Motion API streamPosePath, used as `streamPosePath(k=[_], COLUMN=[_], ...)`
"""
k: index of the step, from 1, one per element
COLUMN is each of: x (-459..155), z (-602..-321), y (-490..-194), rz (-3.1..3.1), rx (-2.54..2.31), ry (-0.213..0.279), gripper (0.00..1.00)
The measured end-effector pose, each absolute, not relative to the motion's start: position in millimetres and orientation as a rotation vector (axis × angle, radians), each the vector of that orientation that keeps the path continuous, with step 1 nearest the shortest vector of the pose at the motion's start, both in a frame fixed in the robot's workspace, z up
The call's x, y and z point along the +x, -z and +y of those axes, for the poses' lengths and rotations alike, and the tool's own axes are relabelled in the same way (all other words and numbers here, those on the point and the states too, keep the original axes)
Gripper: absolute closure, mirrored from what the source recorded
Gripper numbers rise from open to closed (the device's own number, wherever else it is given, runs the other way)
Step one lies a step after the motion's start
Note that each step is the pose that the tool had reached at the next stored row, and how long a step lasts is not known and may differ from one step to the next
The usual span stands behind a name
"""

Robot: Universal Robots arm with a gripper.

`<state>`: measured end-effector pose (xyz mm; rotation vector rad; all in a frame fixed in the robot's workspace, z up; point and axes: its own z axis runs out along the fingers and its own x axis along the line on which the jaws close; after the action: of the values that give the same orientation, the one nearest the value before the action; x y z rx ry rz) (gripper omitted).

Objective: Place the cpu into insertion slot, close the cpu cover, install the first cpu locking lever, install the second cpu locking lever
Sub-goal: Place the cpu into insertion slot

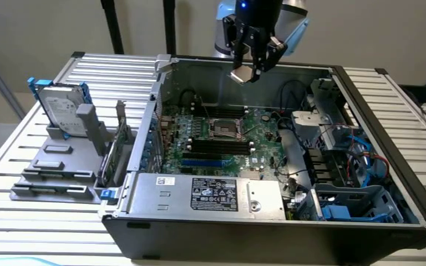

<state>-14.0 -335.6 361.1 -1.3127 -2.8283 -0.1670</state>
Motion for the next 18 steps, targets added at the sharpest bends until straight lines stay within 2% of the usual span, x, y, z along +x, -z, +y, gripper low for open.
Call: streamPosePath(k=[12, 18], x=[-13.9, -14.0], z=[-335.5, -335.5], y=[-359.7, -357.0], rz=[-2.688, -2.603], rx=[-1.594, -1.682], ry=[0.166, 0.134], gripper=[0.45, 0.45])
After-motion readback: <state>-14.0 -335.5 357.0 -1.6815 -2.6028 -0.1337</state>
